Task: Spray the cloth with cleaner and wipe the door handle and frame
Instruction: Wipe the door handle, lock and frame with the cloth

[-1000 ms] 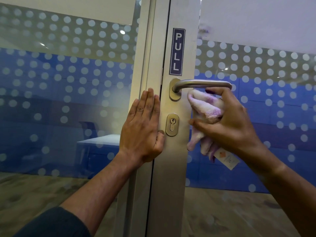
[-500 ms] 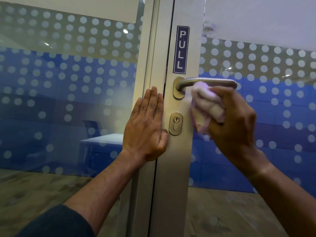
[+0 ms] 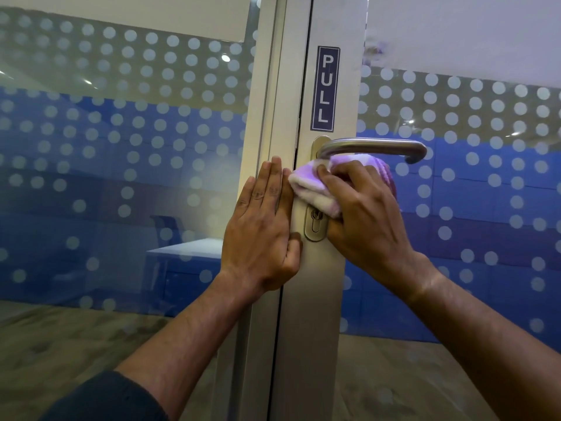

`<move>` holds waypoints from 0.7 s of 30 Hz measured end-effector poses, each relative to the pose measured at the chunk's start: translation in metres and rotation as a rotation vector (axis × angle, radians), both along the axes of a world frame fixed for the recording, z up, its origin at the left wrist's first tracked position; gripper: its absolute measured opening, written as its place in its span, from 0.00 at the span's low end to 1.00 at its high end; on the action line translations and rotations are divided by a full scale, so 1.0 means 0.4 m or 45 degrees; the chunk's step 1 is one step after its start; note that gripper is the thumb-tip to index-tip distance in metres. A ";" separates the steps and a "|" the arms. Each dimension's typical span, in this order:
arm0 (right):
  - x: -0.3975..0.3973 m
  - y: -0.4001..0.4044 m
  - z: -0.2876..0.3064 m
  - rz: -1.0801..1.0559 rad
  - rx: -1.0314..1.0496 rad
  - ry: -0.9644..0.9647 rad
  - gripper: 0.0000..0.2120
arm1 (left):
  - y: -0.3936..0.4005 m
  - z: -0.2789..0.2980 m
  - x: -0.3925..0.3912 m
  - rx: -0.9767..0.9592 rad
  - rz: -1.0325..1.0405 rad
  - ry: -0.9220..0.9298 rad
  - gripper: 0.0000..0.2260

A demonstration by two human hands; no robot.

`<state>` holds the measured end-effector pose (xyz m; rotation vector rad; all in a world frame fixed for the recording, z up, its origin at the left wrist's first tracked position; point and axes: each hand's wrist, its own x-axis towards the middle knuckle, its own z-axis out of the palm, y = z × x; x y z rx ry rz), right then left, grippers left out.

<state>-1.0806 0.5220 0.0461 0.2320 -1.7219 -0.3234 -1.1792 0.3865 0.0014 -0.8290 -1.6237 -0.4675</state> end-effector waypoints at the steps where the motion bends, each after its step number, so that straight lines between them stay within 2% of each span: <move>1: -0.001 -0.001 -0.004 -0.029 0.009 -0.006 0.21 | 0.000 0.000 0.000 0.005 -0.011 0.002 0.41; 12: -0.016 0.033 -0.025 -0.078 0.195 -0.162 0.24 | 0.000 -0.001 -0.002 -0.010 0.008 0.015 0.42; 21: 0.018 0.036 -0.032 -0.055 0.005 -0.174 0.22 | -0.003 0.002 0.006 -0.038 0.061 -0.010 0.42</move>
